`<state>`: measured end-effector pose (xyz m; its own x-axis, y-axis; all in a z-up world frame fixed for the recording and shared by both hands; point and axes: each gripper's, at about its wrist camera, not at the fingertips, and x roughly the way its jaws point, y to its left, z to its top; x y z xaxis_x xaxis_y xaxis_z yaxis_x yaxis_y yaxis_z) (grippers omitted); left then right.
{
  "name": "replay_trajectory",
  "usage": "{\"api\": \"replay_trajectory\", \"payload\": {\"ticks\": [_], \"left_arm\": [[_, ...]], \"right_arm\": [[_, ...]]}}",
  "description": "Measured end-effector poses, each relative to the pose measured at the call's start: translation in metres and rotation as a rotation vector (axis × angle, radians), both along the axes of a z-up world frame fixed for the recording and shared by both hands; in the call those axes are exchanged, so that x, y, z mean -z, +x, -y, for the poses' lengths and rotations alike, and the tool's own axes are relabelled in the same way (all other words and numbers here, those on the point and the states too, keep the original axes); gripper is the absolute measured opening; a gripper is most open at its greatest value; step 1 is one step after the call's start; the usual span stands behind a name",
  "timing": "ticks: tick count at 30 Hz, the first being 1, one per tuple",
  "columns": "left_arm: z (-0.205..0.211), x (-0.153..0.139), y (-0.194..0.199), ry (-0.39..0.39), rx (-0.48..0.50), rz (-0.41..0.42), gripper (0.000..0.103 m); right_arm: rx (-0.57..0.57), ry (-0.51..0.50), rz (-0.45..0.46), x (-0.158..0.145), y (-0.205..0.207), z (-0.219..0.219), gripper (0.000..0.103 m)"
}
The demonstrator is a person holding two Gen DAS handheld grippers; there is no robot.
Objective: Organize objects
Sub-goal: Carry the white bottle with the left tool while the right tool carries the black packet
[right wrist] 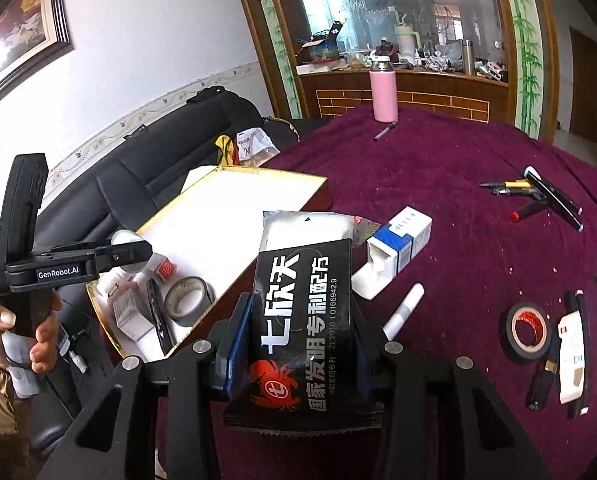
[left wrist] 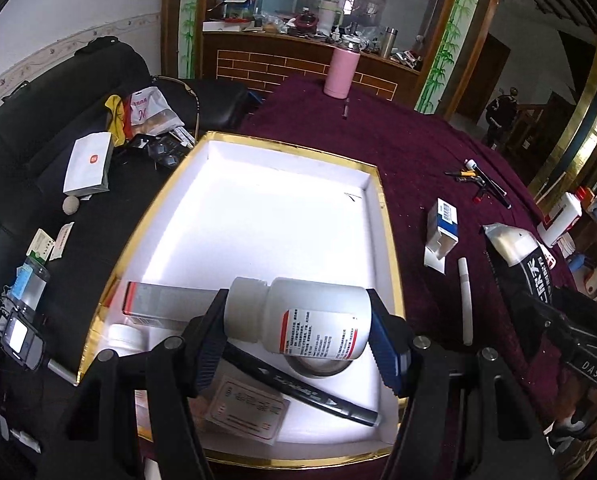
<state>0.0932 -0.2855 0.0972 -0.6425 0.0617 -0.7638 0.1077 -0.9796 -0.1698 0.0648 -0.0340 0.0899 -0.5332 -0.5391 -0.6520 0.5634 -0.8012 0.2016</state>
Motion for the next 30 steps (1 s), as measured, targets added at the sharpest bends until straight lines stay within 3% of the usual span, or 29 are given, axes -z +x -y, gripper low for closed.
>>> {"api": "replay_trajectory", "payload": {"ticks": [14, 30], "left_arm": [[0.031, -0.003, -0.013, -0.002, -0.034, 0.028, 0.064], [0.051, 0.001, -0.032, 0.0, -0.002, 0.065, 0.064]], "right_arm": [[-0.049, -0.001, 0.025, 0.0, -0.013, 0.028, 0.047], [-0.105, 0.028, 0.059, 0.001, -0.032, 0.085, 0.047]]}}
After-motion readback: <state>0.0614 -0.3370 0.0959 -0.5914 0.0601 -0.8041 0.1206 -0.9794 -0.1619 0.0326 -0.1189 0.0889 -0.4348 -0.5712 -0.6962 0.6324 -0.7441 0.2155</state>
